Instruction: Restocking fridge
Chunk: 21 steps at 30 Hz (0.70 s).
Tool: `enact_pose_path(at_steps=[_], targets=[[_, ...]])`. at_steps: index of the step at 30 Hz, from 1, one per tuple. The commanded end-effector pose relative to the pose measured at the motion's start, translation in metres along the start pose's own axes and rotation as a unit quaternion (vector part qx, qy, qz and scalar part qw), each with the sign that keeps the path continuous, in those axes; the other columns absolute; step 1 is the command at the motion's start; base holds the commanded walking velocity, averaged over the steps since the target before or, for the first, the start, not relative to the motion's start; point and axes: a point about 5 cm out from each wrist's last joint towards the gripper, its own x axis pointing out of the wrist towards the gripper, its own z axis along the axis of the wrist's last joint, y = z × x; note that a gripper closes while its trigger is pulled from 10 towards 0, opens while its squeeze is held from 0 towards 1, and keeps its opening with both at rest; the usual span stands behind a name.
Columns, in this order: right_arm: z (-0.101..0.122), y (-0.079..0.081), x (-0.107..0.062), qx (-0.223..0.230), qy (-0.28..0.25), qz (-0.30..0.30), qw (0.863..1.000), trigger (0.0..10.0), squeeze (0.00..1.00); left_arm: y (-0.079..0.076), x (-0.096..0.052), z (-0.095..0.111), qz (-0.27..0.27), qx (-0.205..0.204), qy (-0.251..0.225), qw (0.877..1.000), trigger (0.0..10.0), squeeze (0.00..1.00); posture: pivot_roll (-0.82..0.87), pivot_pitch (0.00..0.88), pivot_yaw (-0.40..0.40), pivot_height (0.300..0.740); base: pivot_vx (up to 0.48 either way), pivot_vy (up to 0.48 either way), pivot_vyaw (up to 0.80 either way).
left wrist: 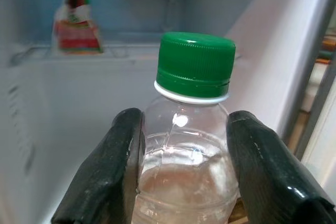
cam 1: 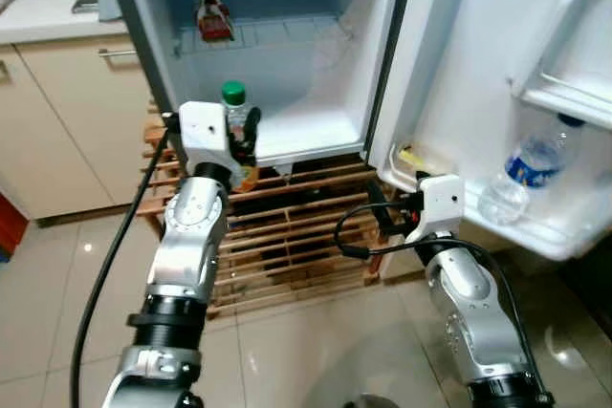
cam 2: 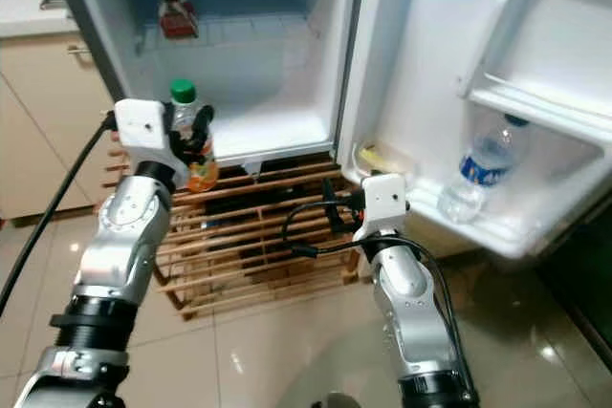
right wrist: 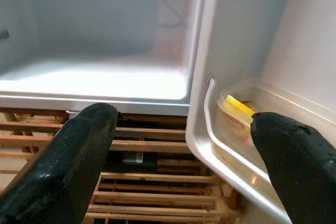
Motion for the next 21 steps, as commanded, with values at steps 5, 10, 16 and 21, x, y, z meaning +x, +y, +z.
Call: enact_pose_path(at_steps=[5, 10, 16, 21], targets=[[0.008, 0.016, 0.005, 0.004, -0.013, 0.035, 0.999, 10.0, 0.12, 0.017, 0.004, 0.016, 0.02, 0.016, -0.031, 0.999, 10.0, 0.0, -0.11, 0.0, 0.019, 0.74, 0.48, 0.0, 0.0], [0.007, 0.018, 0.003, 0.008, -0.012, 0.041, 0.999, 10.0, 0.12, 0.014, 0.008, 0.012, 0.003, 0.031, -0.016, 0.999, 10.0, 0.0, -0.11, 0.0, 0.025, 0.74, 0.48, 0.0, 0.0], [0.004, 0.016, 0.002, 0.008, -0.007, 0.039, 0.999, 10.0, 0.13, 0.0, 0.016, 0.014, -0.031, 0.045, -0.016, 0.998, 10.0, 0.0, -0.11, 0.0, 0.03, 0.74, 0.08, 0.0, 0.0], [0.004, 0.015, 0.0, 0.009, -0.007, 0.033, 0.999, 10.0, 0.12, 0.0, 0.016, 0.011, -0.031, 0.04, -0.012, 0.999, 10.0, 0.0, -0.12, 0.0, 0.034, 0.74, 0.0, 0.0, 0.0]])
